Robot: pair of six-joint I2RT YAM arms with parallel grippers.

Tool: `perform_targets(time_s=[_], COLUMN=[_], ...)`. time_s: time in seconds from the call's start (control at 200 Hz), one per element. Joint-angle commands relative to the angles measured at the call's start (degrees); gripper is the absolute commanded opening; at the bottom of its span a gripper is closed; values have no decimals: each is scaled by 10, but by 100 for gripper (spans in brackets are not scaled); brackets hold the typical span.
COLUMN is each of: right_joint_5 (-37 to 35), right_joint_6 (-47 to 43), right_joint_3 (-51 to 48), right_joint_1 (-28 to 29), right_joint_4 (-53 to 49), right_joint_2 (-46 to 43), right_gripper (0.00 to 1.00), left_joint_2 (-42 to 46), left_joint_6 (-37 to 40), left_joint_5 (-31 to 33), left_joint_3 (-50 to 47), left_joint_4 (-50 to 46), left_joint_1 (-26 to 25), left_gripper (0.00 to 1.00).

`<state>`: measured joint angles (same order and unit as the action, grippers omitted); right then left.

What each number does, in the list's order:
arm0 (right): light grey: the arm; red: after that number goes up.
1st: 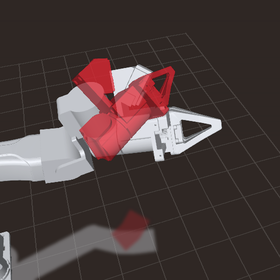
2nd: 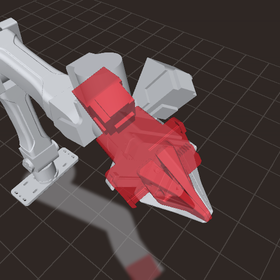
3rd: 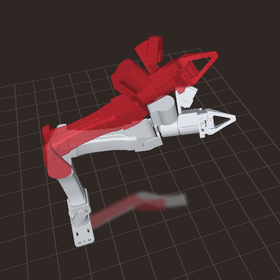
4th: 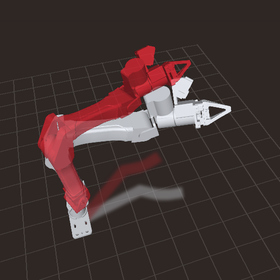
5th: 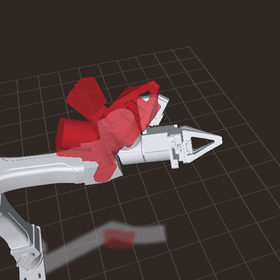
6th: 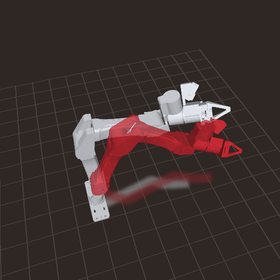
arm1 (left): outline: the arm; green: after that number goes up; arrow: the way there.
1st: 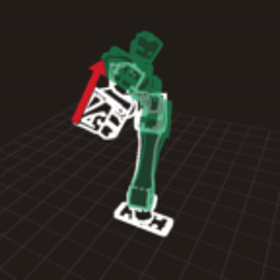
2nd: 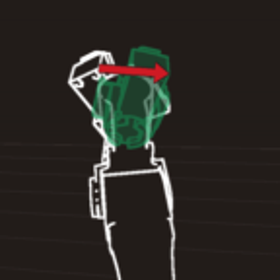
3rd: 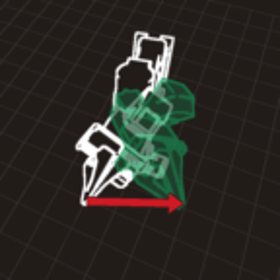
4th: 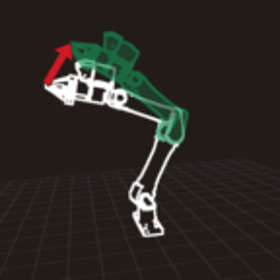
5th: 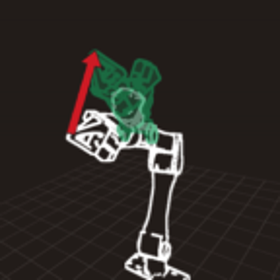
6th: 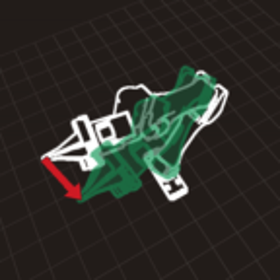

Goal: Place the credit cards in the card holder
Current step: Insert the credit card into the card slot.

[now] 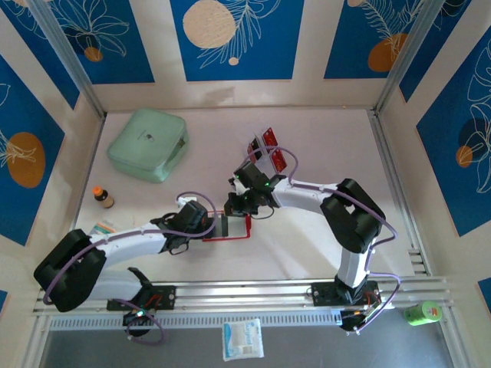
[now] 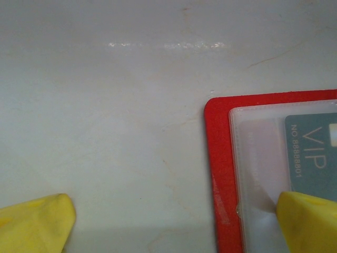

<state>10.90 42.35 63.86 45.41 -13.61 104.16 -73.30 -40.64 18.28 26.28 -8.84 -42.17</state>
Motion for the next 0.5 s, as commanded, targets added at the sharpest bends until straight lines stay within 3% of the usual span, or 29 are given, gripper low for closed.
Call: perform_targets(time_s=[0.0, 0.495], right_joint_5=[1, -1], right_joint_6=[-10, -16], right_joint_3=[-7, 22], right_joint_1=[5, 26], right_joint_4=[-15, -27], right_joint_2=[12, 71], right_gripper=[0, 0], left_joint_2=[-13, -13], left_joint_6=[-11, -10], left_joint_5=[1, 1], left_joint_3=[-12, -12], left_joint_4=[-27, -22], left_joint_1=[-1, 0], left_gripper=[100, 100])
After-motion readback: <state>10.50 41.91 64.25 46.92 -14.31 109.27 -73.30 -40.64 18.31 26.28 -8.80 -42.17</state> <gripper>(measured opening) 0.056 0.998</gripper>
